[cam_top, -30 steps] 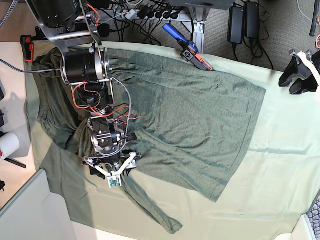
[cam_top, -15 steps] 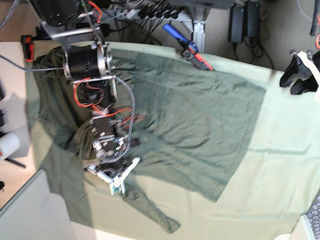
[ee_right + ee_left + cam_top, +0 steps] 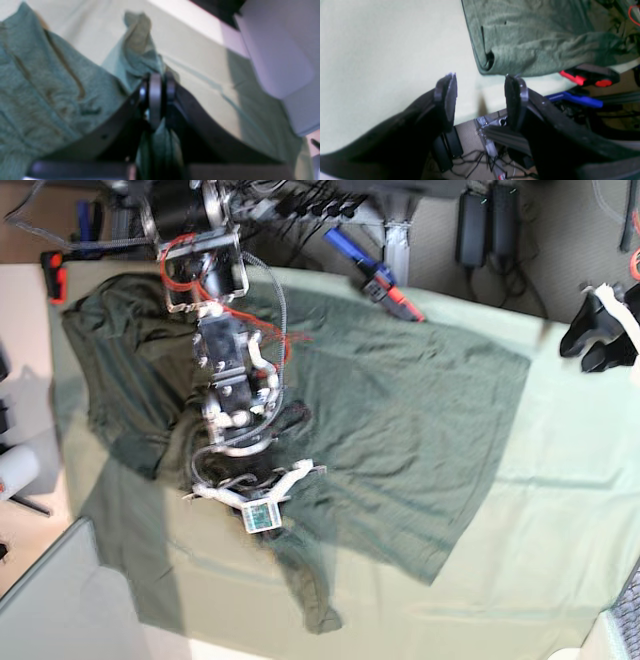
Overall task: Fold the T-shirt properly
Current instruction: 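Carry the sleeve across the shirt body toward the left gripper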
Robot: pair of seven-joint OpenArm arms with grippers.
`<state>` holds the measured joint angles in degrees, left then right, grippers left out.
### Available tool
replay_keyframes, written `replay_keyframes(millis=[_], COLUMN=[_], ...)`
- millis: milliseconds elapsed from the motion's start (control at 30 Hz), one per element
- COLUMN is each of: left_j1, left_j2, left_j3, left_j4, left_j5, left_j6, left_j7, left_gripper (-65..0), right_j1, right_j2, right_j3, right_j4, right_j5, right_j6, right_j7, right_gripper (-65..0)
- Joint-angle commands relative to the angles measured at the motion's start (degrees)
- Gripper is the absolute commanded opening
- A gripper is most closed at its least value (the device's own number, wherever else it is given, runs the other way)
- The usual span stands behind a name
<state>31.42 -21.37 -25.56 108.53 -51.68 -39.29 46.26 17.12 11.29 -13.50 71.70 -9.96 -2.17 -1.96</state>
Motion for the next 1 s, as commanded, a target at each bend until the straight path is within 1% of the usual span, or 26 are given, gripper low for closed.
replay_keyframes(millis=[0, 167, 300, 433, 500, 600, 633, 733, 767, 800, 833, 967], left_j1=[-0.13, -0.15, -0.39, -2.05, -3.43, -5.75, -6.32, -7.15, -7.15, -7.15, -7.13, -7.08], left_j2=[-0.72, -0.72, -0.68, -0.20, -0.07, 0.39, 0.42, 0.42, 0.39, 0.39, 0.39, 0.39], left_j3=[-0.37, -0.37, -0.37, -0.37, -0.37, -0.37, -0.37, -0.37, -0.37, -0.37, -0.37, -0.37], left_j4=[0.96, 0.96, 0.98, 0.98, 0.98, 0.98, 0.98, 0.96, 0.96, 0.96, 0.96, 0.96], left_j5=[-1.22, -1.44, -3.89, -4.94, -5.14, -5.09, -5.09, -5.07, -5.05, -5.05, -4.90, -3.76], left_j6=[-0.71, -0.71, -0.71, -0.71, -0.71, -0.71, -0.71, -0.71, -0.71, -0.71, -0.71, -0.71], left_j7=[-1.25, -1.25, -1.25, -1.44, -1.44, -1.42, -1.44, -1.42, -1.42, -1.42, -1.36, -0.17], left_gripper=[-31.5, -31.4, -31.3, -22.8, -22.4, -22.4, -22.4, -22.4, -22.4, -22.4, -22.4, -22.5], right_j1=[-0.44, -8.31, -13.31, -18.21, -20.48, -21.49, -21.44, -20.81, -20.50, -20.17, -19.61, -16.52], right_j2=[0.87, 4.00, 5.77, 6.56, 6.69, 6.67, 6.64, 6.54, 6.36, 6.25, 5.99, 4.20], right_j3=[0.33, 0.35, 0.35, 0.35, 0.35, 0.35, 0.35, 0.35, 0.37, 0.42, 0.42, 0.46], right_j4=[2.89, 11.65, 15.54, 17.88, 19.30, 19.87, 19.85, 19.87, 19.87, 19.87, 19.87, 19.87], right_j5=[-0.13, -0.13, -0.13, -0.13, -0.13, -0.13, -0.13, -0.11, -0.13, -0.11, -0.11, -0.07], right_j6=[-0.48, -0.63, -0.66, -0.68, -0.68, -0.66, -0.68, -0.68, -0.72, -1.07, -1.22, -3.72], right_j7=[1.42, 1.22, 1.22, 1.20, 1.25, 1.22, 1.22, 1.27, 1.25, 1.27, 1.27, 1.27], right_gripper=[-65.0, -65.0, -65.0, -65.0, -65.0, -65.0, -61.9, -39.9, -33.9, -29.8, -27.9, -27.7])
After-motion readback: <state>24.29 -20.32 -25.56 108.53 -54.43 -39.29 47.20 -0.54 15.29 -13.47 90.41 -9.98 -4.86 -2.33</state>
